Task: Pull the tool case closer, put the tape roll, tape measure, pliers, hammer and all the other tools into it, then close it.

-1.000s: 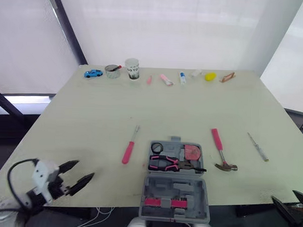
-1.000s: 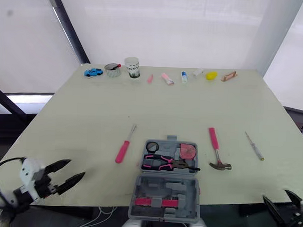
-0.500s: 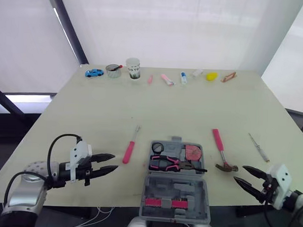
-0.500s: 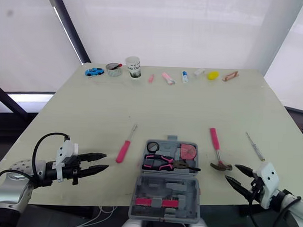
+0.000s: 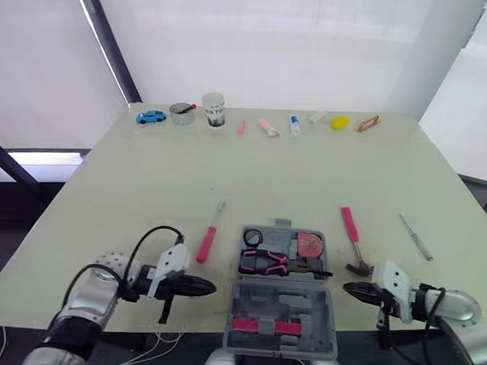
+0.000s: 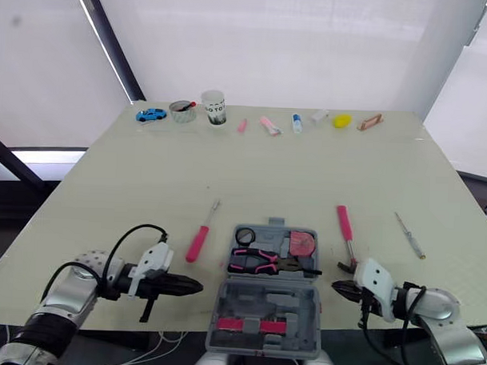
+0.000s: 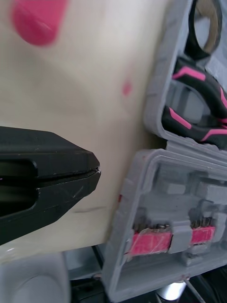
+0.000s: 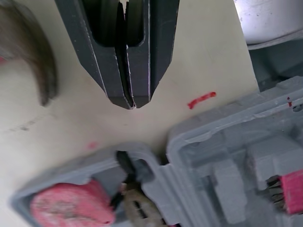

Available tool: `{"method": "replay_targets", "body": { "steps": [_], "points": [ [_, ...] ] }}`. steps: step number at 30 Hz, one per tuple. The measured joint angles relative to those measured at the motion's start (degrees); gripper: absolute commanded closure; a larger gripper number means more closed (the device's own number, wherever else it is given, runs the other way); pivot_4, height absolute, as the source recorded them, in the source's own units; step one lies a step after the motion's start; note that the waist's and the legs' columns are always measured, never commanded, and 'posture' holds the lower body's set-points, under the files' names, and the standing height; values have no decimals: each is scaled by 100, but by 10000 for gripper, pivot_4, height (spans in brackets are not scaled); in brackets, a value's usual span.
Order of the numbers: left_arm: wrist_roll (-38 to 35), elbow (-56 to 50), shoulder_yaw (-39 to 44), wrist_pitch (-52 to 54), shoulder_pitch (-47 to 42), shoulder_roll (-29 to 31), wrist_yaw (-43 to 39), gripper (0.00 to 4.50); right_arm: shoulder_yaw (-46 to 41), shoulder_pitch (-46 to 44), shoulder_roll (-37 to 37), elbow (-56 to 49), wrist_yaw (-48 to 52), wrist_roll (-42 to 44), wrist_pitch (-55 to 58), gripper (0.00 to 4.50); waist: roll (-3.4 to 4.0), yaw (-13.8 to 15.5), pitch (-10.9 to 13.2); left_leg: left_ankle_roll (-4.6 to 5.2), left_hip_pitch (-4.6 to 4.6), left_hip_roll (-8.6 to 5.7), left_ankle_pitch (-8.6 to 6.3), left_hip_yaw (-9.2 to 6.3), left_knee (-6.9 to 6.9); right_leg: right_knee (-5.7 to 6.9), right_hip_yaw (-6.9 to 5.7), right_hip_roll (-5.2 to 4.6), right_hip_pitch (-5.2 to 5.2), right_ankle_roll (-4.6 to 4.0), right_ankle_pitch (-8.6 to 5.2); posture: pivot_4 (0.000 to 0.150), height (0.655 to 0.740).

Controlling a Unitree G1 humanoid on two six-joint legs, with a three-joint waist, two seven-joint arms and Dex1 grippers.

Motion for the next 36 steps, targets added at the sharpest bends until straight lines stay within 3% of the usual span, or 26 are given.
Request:
{"method": "replay_targets", "body": {
  "steps": [12, 36],
  "points": [
    [343, 366, -151, -293, -146, -333, 330, 45000, 474, -412, 280, 313, -78, -340, -174, 44807, 2, 13, -1, 0, 1, 0, 0, -3, 15, 11, -2, 0, 4, 2, 2, 1500, 7400],
    [553, 1392, -279, -744, -906, -759, 320, 45000, 625, -682, 527, 640, -180, -592, -336, 44807, 15, 22, -9, 2, 3, 0, 2, -6, 71, 23, 0, 2, 22, 8, 16, 1500, 7400]
  ]
}}
